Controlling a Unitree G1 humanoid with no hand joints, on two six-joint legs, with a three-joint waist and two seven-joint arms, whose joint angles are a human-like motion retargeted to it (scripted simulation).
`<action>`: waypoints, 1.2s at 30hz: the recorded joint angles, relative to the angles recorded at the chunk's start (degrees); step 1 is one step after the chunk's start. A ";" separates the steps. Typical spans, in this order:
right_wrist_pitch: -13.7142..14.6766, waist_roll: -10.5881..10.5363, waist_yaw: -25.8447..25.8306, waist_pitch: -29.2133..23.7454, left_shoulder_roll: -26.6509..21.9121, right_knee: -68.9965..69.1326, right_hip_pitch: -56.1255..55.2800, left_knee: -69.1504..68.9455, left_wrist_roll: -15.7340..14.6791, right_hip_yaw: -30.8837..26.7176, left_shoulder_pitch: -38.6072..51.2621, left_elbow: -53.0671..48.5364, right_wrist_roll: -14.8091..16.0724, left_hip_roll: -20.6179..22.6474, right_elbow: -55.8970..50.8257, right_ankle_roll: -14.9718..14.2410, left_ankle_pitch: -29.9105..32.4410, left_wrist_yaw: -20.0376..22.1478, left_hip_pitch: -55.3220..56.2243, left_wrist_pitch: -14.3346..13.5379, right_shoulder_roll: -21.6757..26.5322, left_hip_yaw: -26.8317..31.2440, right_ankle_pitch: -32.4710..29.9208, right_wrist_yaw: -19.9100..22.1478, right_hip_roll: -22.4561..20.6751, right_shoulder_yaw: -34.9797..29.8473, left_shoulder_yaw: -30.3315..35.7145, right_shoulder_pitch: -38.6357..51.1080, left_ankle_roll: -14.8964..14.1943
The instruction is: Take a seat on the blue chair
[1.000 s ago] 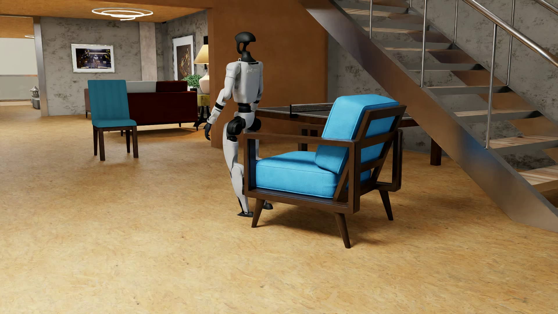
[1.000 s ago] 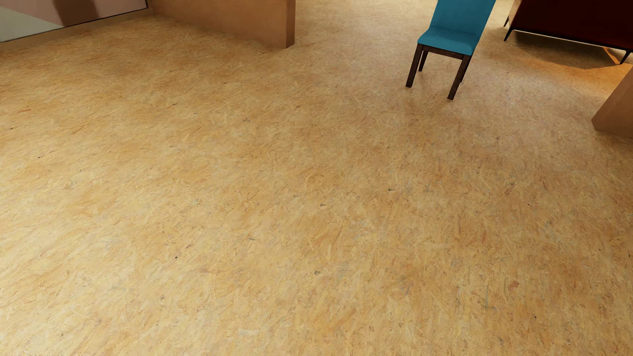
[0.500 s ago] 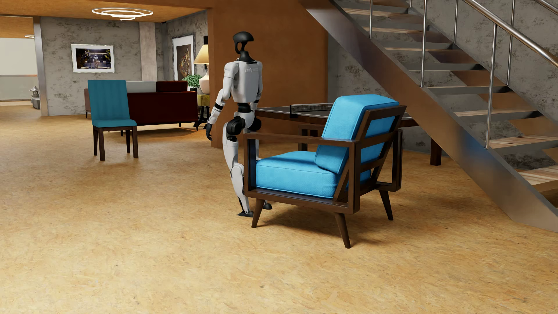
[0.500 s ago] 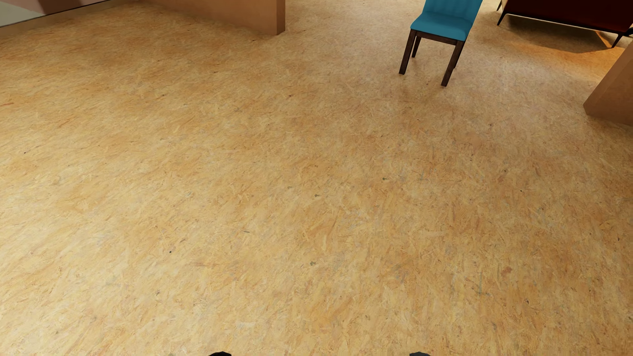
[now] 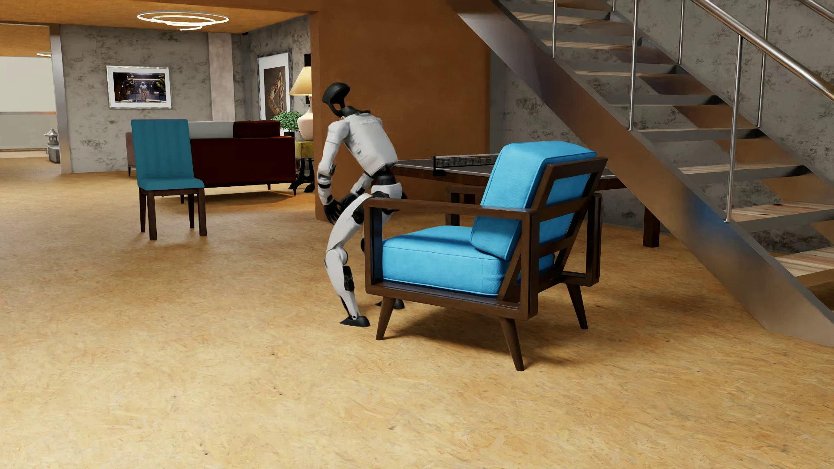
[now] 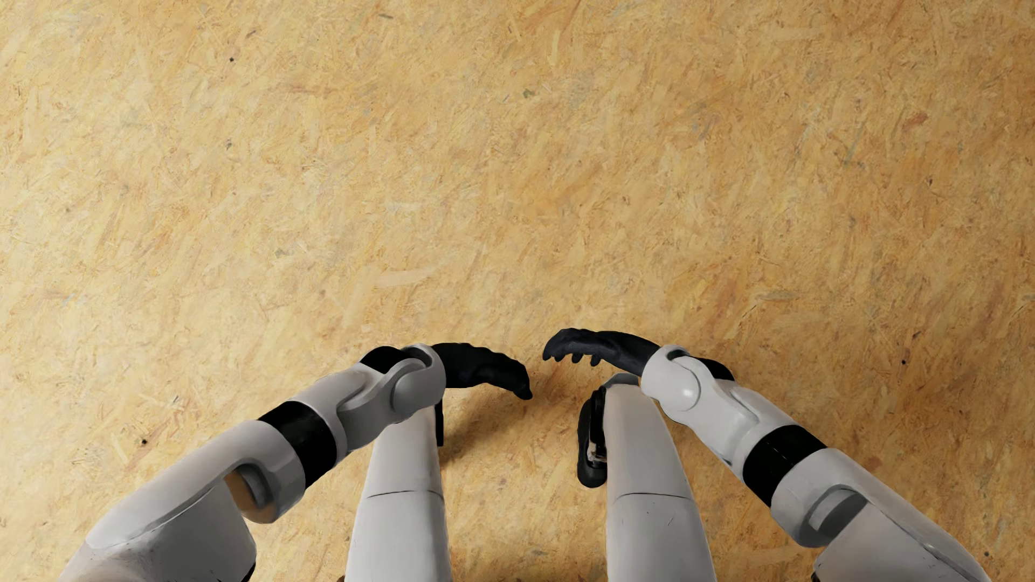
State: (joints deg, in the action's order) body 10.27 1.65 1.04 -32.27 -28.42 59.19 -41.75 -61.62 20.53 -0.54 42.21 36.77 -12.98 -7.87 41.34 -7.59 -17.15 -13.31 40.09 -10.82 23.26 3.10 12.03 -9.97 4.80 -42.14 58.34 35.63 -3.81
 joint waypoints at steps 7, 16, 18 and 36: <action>5.60 -0.53 -0.40 -13.76 -20.75 30.61 -29.30 -30.02 -8.89 -4.81 20.92 -32.57 13.03 -1.52 -36.77 -4.81 -5.96 23.63 28.42 -2.03 24.85 6.88 5.31 14.26 2.84 -10.09 15.94 17.16 -4.48; 10.81 -0.84 -0.23 -18.63 -30.22 53.19 -43.90 -52.20 -9.00 -8.78 3.52 -46.57 16.56 -1.84 -56.23 -7.27 -8.42 38.03 42.03 -3.89 35.86 11.64 6.00 25.91 4.64 2.60 -5.32 5.76 -6.92; 9.57 -0.92 -0.32 -17.72 -27.71 54.34 -42.42 -53.24 -8.34 -8.99 0.32 -43.92 15.45 -2.16 -53.70 -6.86 -7.39 35.31 40.19 -3.28 33.37 11.66 4.43 23.54 4.62 4.48 -8.94 3.36 -7.03; 2.75 0.31 -1.49 -2.08 0.81 53.42 -21.81 -51.04 -11.20 -7.58 -24.11 -5.14 9.93 -2.68 -12.96 -1.39 -3.02 26.79 17.07 2.88 -2.00 8.73 0.57 21.55 2.35 23.56 -32.81 -18.70 -4.69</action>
State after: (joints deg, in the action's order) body 13.02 1.96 -0.45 -34.35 -27.61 112.61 -63.56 -112.66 9.33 -8.11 18.10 31.64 -3.05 -10.55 28.38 -8.98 -20.16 13.48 57.16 -7.94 21.26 11.83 12.60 11.58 7.15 -18.58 25.53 16.93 -8.50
